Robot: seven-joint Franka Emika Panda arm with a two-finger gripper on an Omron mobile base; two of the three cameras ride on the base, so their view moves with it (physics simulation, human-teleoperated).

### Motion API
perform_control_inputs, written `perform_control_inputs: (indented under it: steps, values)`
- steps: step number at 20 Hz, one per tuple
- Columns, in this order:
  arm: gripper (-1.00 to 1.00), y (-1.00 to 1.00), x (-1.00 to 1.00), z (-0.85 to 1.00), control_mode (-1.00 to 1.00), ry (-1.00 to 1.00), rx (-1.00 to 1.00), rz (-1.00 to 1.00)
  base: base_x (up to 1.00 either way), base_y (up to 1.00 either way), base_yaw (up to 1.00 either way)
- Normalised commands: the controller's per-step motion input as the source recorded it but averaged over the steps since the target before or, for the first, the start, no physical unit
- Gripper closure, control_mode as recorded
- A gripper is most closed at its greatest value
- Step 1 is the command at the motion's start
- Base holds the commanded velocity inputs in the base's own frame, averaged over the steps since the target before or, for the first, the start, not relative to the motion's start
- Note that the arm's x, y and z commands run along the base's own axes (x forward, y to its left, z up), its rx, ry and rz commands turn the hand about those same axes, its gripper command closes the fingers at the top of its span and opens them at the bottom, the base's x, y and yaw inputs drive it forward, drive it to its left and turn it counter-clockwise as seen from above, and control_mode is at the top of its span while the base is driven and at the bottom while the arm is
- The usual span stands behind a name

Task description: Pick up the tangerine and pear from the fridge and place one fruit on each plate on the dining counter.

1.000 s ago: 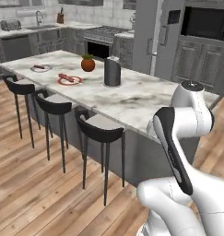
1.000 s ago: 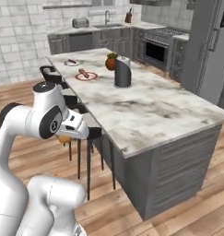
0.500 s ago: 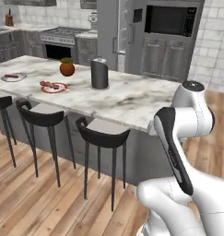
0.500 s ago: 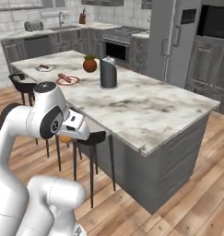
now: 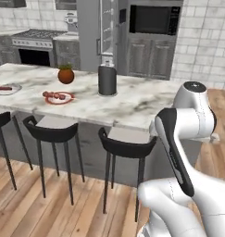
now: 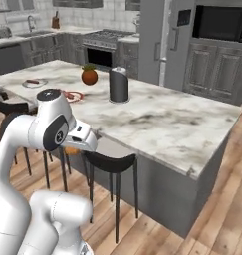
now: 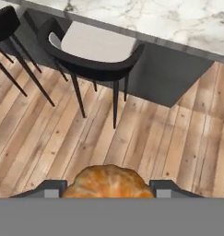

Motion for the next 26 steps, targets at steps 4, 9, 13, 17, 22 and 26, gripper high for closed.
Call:
perform_control_inputs:
  steps: [4,9,13,17,22,26]
  values:
    - [1.00,0.00,0.00,0.00,1.00,0.00,0.00,0.00,0.16,1.00,-0.28]
    - [1.00,0.00,0.00,0.00,1.00,0.00,0.00,0.00,0.10,0.92,-0.24]
    - [1.00,0.00,0.00,0.00,1.00,0.00,0.00,0.00,0.30,0.93,-0.23]
    - [1.00,0.00,0.00,0.00,1.00,0.00,0.00,0.00,0.35,0.84,-0.24]
    - [1.00,0.00,0.00,0.00,1.00,0.00,0.00,0.00,0.30,0.80,-0.24]
    - [1.00,0.00,0.00,0.00,1.00,0.00,0.00,0.00,0.35,0.55,-0.29]
